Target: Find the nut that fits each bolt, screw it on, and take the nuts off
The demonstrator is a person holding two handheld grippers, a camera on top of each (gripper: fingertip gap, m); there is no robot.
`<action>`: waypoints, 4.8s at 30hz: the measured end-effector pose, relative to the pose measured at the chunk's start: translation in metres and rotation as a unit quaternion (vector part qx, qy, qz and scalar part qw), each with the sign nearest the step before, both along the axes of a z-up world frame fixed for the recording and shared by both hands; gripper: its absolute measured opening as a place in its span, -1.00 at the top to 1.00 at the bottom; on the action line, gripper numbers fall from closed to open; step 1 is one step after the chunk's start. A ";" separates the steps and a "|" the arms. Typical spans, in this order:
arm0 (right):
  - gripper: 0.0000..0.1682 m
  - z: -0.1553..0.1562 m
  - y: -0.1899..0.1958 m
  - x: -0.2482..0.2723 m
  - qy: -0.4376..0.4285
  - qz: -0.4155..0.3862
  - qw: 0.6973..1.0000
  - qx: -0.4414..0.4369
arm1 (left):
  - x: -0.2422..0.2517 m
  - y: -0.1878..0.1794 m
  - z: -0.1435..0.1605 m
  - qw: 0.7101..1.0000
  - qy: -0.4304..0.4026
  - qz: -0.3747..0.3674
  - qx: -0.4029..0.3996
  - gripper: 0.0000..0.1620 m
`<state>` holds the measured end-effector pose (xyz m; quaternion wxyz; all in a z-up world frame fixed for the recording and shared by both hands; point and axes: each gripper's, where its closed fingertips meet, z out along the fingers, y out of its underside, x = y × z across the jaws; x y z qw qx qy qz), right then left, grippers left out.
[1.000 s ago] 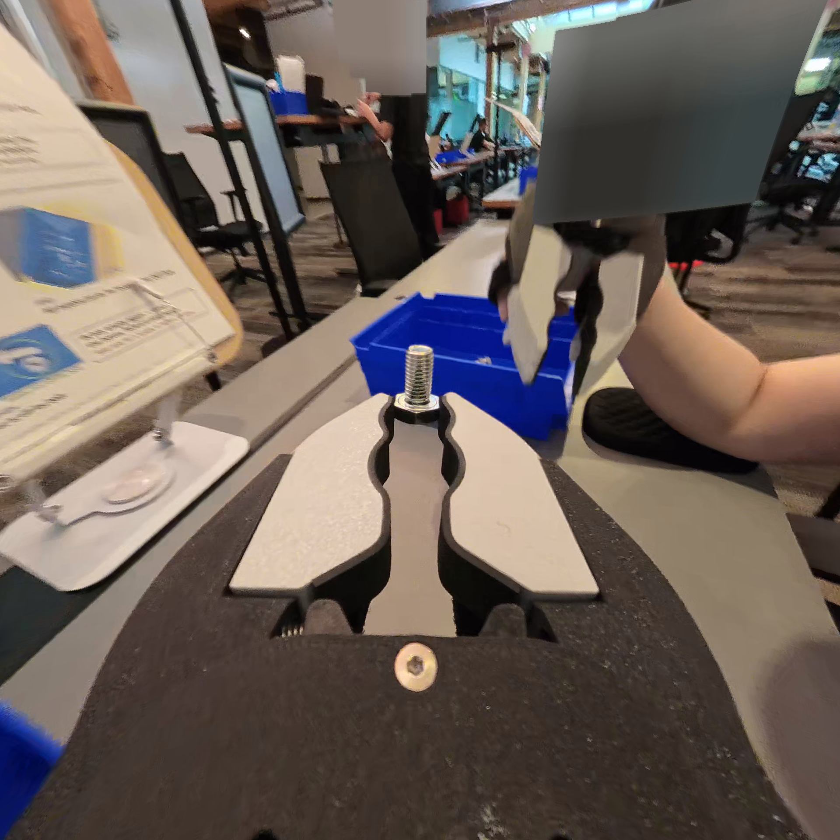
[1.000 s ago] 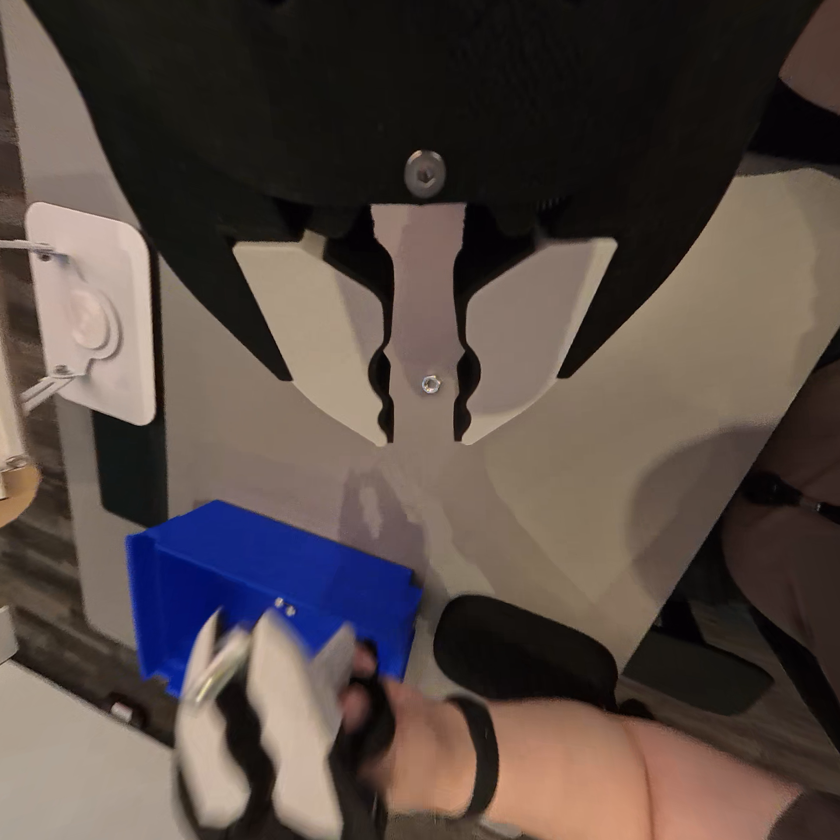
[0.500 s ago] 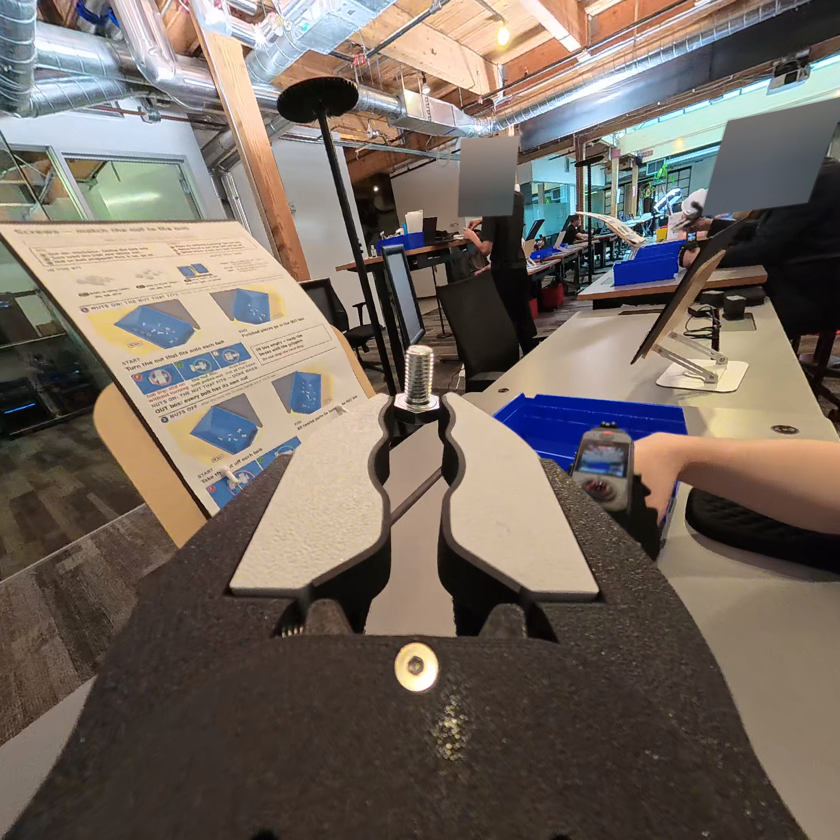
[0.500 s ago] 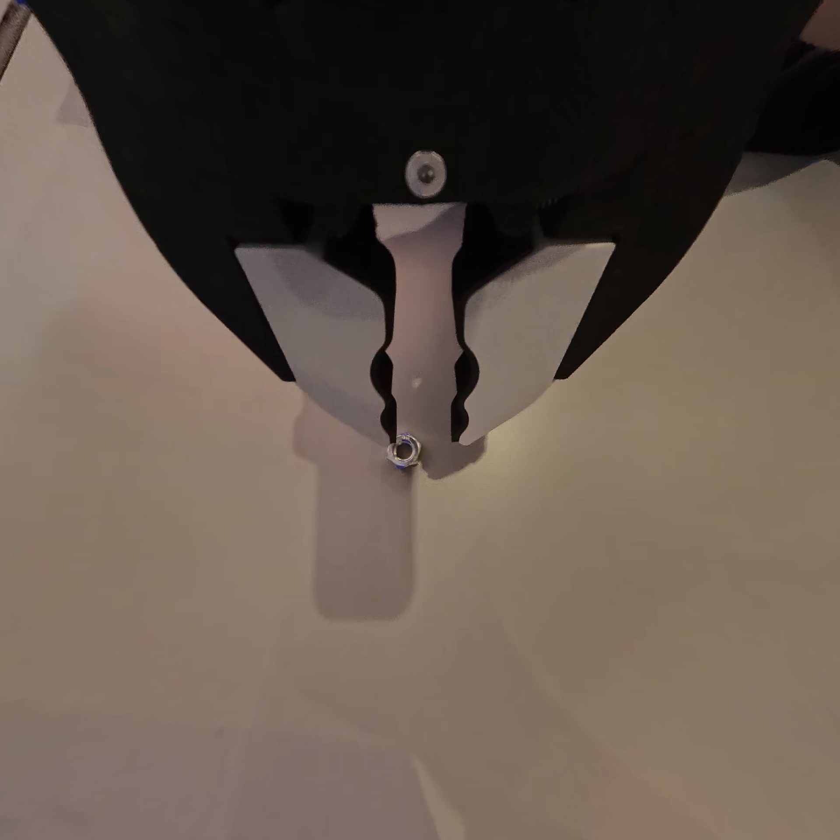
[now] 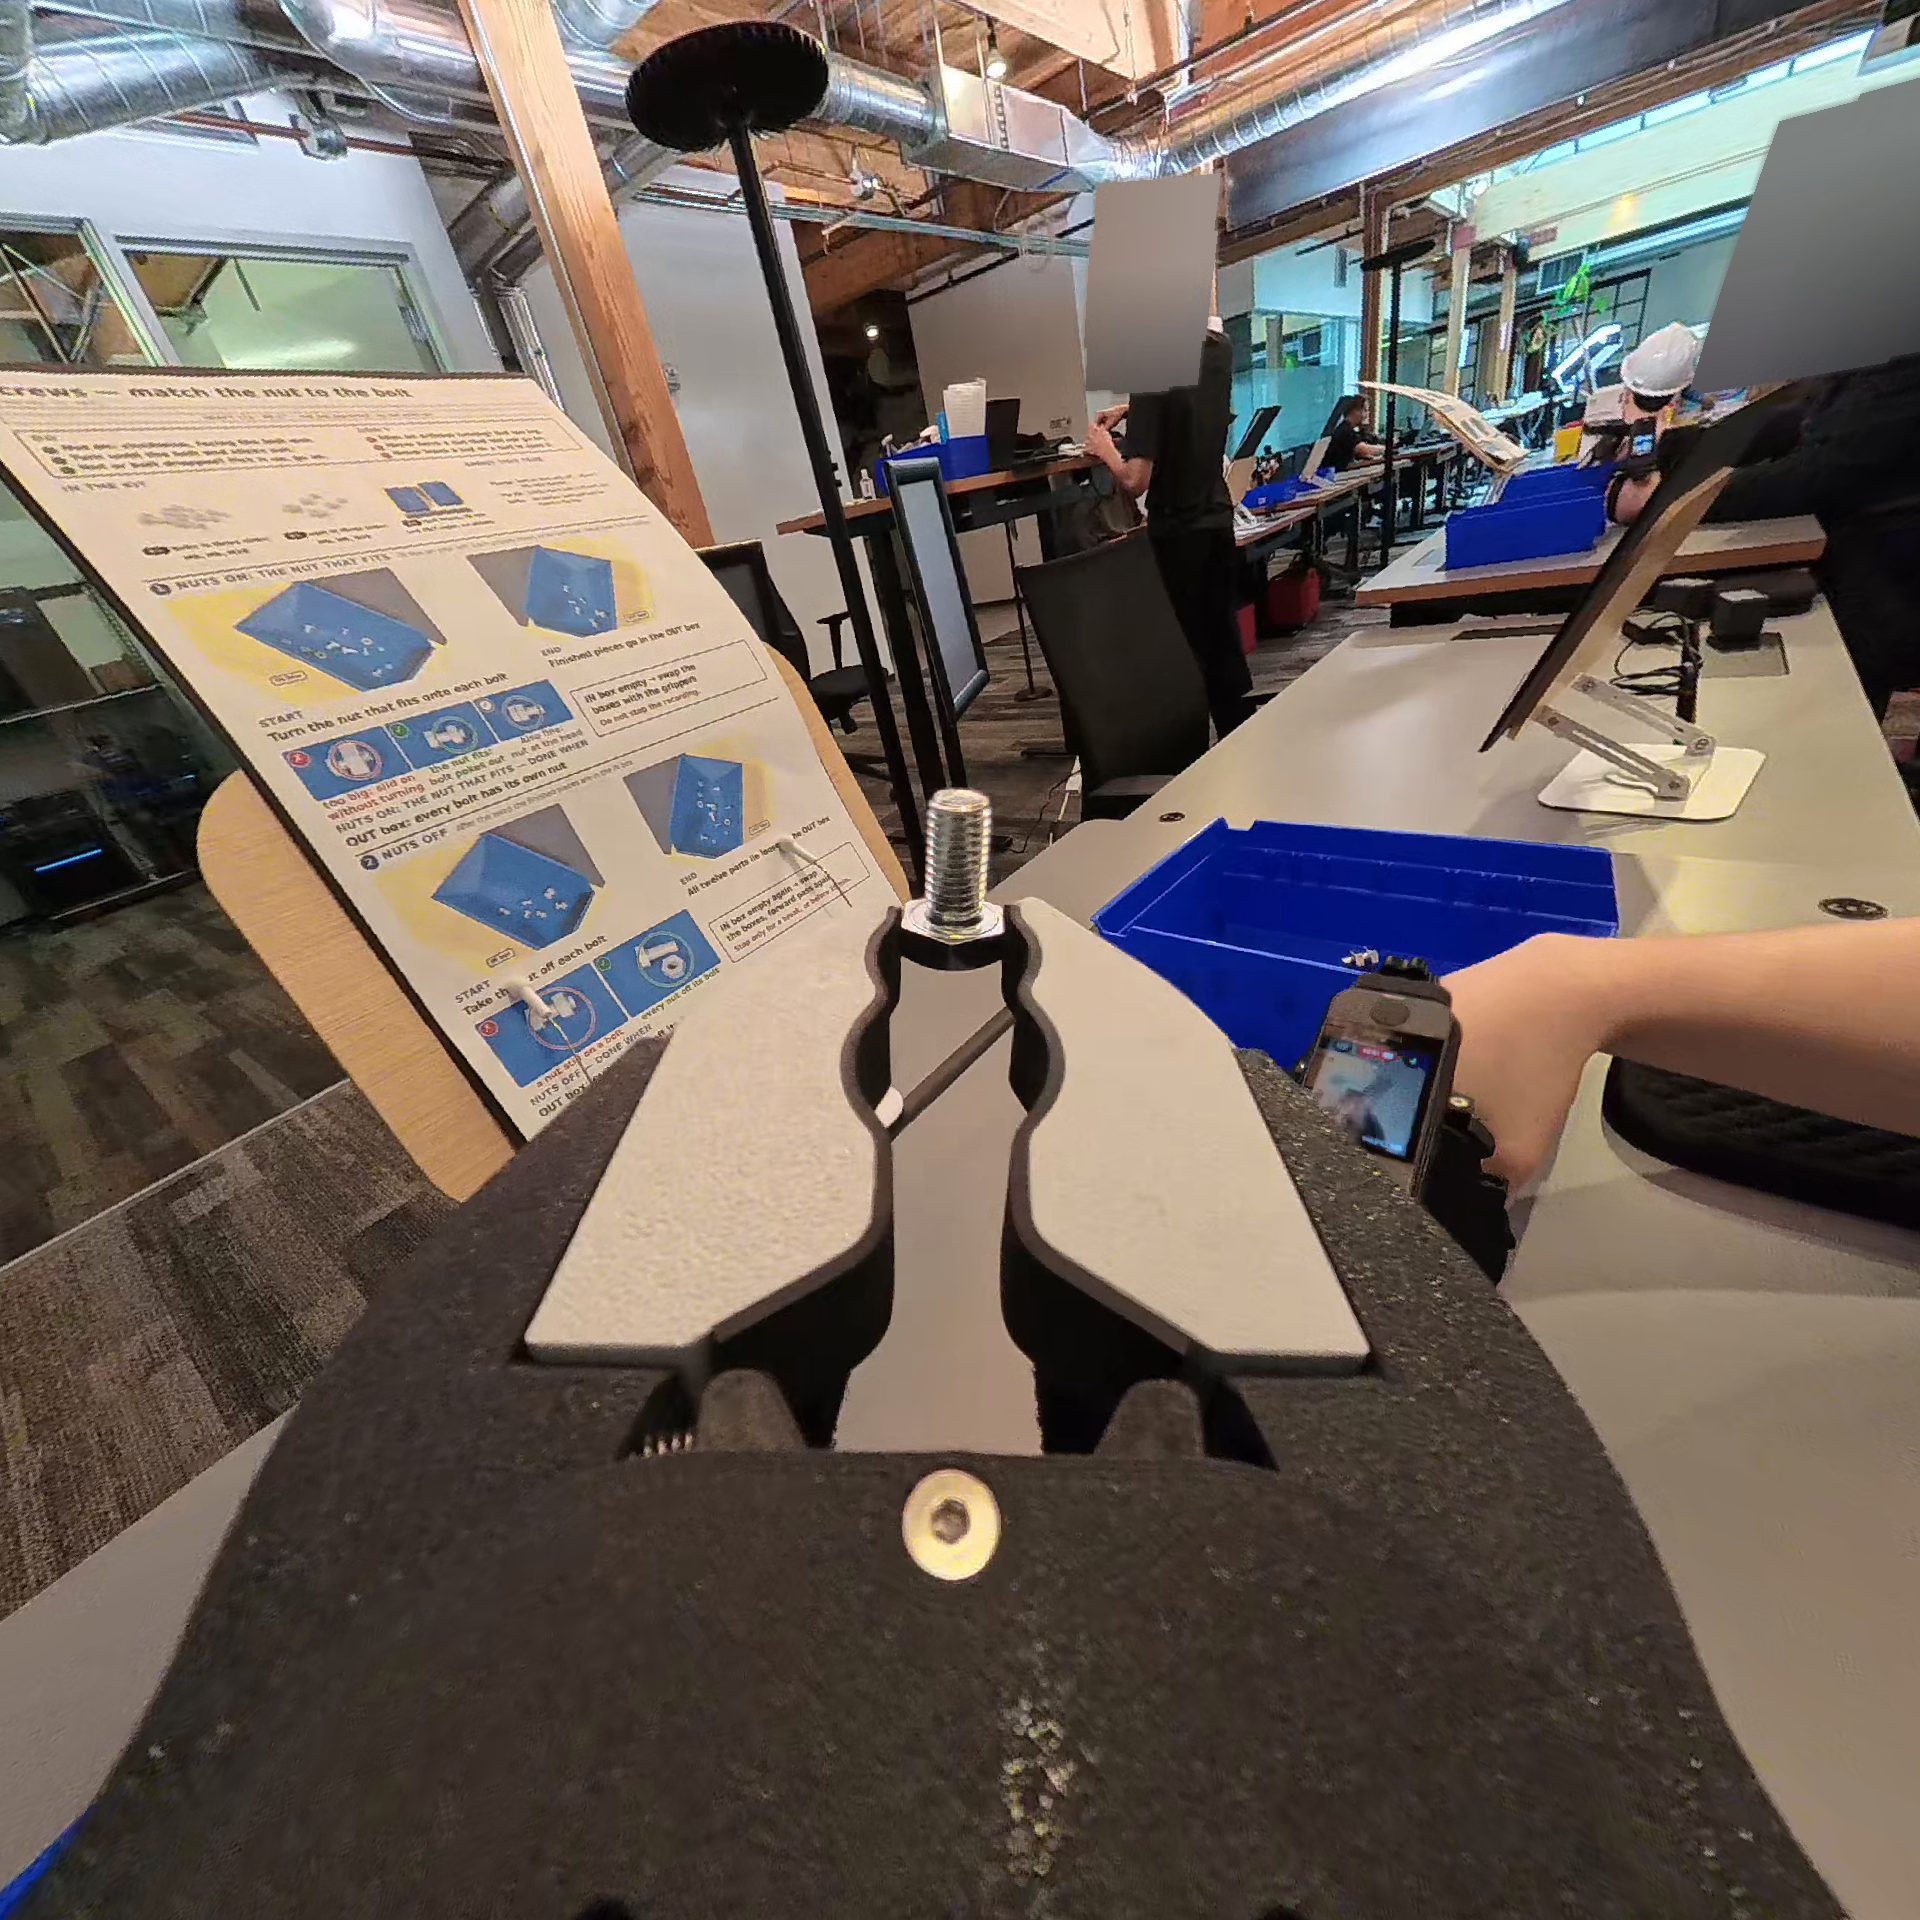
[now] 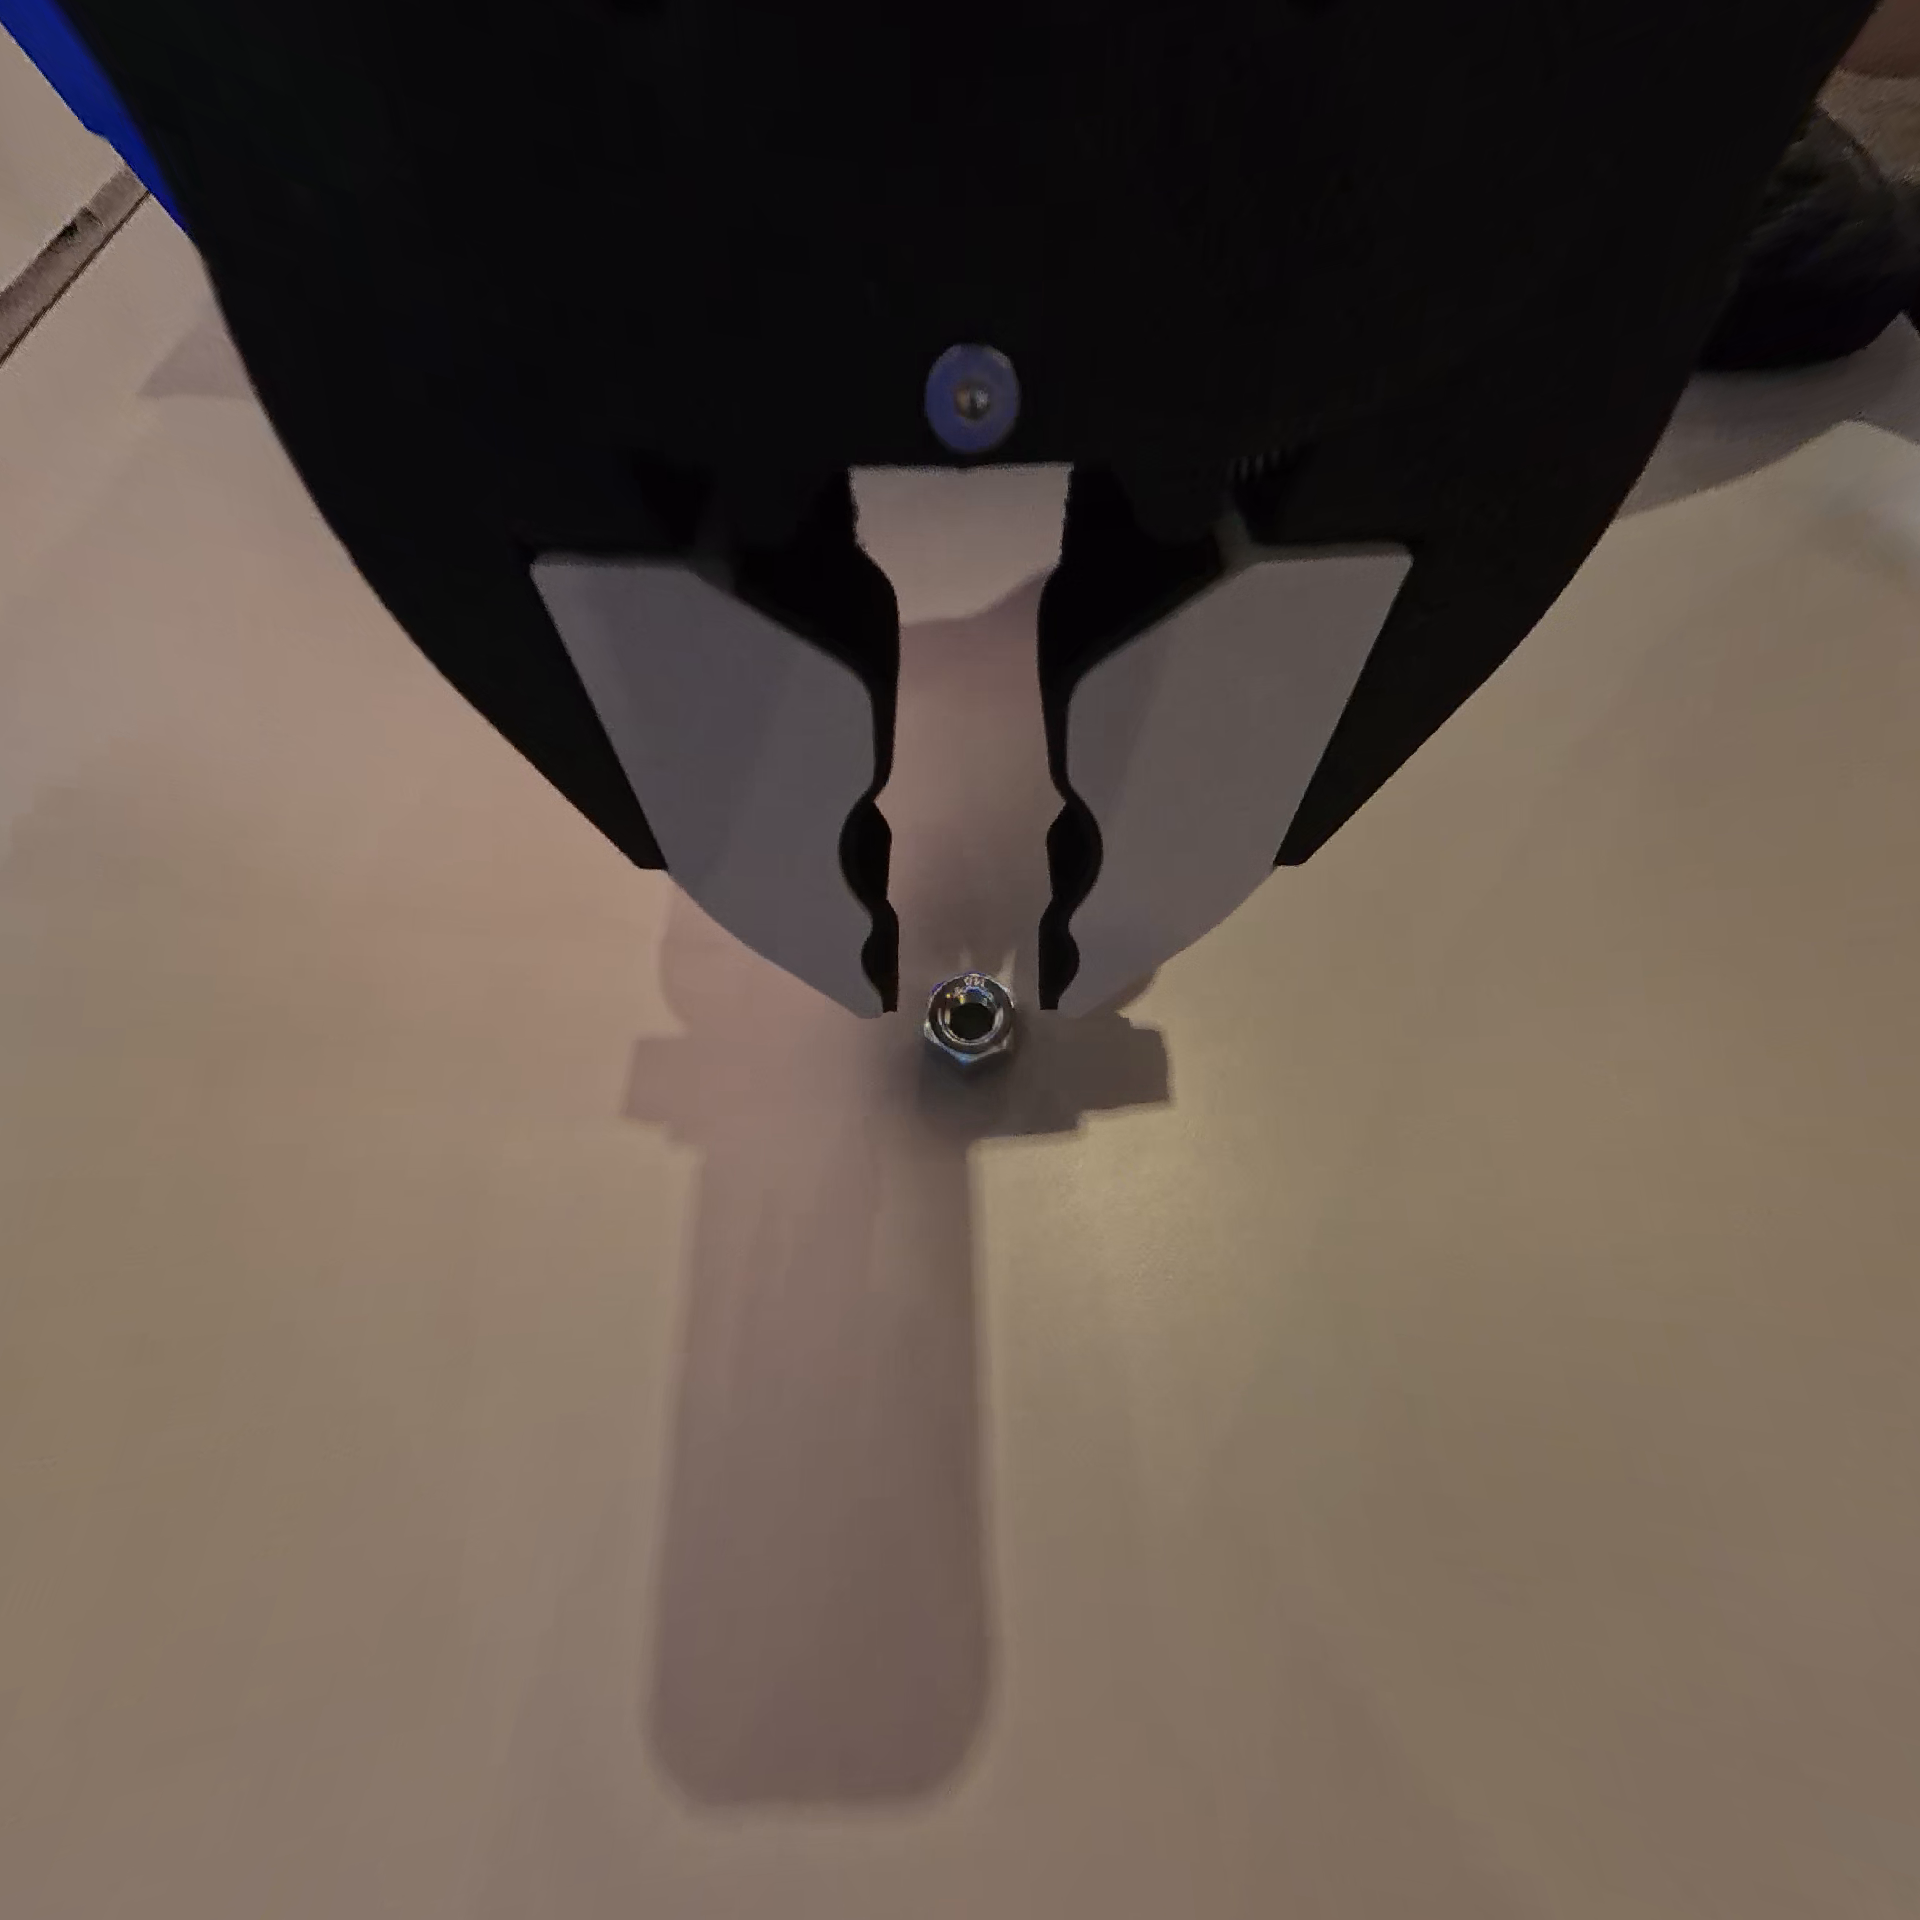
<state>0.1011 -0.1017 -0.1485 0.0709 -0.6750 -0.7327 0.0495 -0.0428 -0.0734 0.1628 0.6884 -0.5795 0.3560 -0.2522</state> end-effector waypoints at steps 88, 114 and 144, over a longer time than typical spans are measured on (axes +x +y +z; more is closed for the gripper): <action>0.77 0.299 -0.073 -0.070 -0.012 0.206 0.978 0.017 | 0.090 -0.108 -0.028 0.855 -0.046 -0.500 -0.128 0.78; 0.78 0.295 -0.031 -0.067 0.002 -0.063 0.998 0.006 | 0.098 -0.059 -0.034 0.951 -0.001 -0.294 -0.093 0.78; 0.78 0.307 -0.034 -0.077 0.119 -0.090 0.986 -0.068 | 0.090 -0.062 -0.024 0.954 -0.011 -0.288 -0.081 0.78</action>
